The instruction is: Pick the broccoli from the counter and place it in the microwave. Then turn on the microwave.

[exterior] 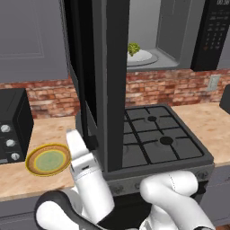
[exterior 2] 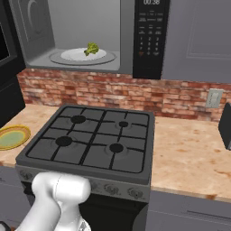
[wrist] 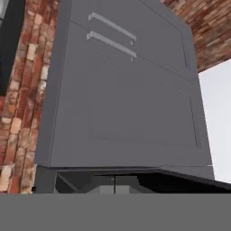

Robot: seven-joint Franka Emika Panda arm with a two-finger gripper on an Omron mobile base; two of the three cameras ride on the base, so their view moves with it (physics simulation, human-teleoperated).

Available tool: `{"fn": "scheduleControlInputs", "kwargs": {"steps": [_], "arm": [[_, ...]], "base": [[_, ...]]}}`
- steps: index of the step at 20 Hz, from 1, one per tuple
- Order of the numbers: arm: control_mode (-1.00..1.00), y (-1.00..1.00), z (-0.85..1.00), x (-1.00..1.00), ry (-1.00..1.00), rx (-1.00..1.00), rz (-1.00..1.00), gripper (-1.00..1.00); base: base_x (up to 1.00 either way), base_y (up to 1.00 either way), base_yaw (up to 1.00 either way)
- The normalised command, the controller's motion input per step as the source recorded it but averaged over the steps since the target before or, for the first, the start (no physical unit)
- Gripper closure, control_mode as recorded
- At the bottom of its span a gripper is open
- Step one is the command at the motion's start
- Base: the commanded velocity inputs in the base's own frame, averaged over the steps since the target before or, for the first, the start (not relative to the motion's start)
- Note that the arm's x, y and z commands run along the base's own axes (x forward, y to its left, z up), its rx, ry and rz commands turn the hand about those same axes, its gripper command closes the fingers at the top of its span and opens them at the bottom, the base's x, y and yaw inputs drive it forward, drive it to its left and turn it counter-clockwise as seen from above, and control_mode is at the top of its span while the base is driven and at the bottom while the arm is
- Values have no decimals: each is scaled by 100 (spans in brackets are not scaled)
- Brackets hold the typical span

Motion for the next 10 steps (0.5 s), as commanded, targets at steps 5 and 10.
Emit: {"fn": "scheduleControlInputs", "kwargs": {"steps": [5, 10], "arm": [[-100, 73, 16, -82, 2, 0, -26, 100], [-100, 65, 9, -89, 1, 6, -26, 100]], "base": [[0, 0, 0], [0, 0, 0]]}}
